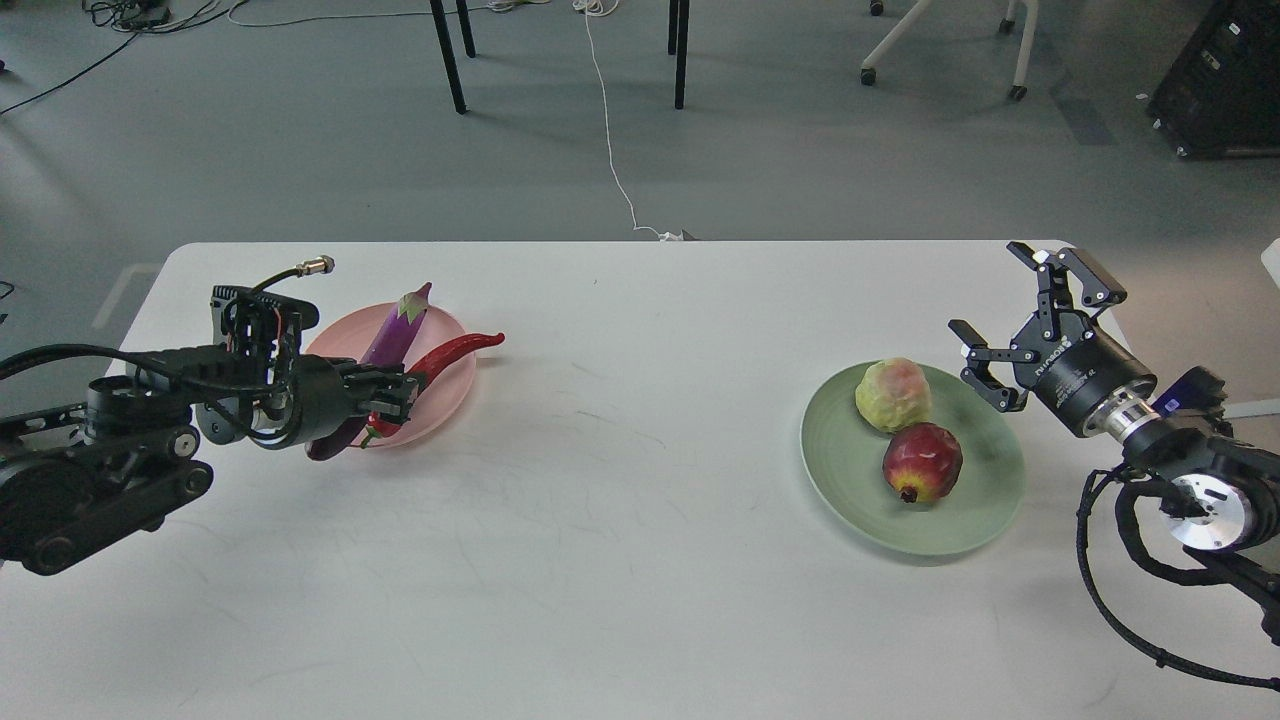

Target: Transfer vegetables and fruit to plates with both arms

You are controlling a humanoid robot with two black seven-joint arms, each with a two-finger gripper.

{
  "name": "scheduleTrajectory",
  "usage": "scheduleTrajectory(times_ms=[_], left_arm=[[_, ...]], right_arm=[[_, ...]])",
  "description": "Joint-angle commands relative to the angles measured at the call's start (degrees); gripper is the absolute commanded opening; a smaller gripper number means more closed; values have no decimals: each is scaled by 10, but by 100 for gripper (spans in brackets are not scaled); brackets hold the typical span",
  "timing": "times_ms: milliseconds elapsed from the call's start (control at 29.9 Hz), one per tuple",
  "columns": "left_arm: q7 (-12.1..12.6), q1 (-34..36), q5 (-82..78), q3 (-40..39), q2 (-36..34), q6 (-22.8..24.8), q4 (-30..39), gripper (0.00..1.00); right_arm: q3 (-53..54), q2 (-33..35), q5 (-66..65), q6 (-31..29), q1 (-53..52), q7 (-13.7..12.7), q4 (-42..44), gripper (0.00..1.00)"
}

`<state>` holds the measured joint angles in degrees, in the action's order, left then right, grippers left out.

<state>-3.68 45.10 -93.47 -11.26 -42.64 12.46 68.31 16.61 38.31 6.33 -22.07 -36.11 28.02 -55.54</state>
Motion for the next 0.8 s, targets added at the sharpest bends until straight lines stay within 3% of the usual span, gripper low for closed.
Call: scheduleTrajectory(times_ms=[0,167,301,367,468,568,668,768], left_arm=[[0,0,0,-1,-1,-1,1,69],[0,2,11,-5,2,-7,8,83],[-13,2,82,-71,7,-26,23,94],[-39,-2,172,-113,13,-27,40,98],[-99,-19,346,-158,25,-31,49,98],[-142,-46,484,-192,38,-63,64,98],[-149,-96,558,-236,69,-98,67,98],[-148,-184,572,-350,132,-121,65,98]], right_arm=[[0,-1,0,0,1,0,1,99],[0,-1,0,0,0,0,0,98],[0,0,0,0,-5,0,3,99],[0,0,0,0,-8,0,3,99],[0,0,0,1,-14,0,1,99],[-2,-2,0,1,-14,0,-4,99],[-8,-7,0,4,-13,0,-15,99],[-9,-10,0,5,-10,0,-29,99]])
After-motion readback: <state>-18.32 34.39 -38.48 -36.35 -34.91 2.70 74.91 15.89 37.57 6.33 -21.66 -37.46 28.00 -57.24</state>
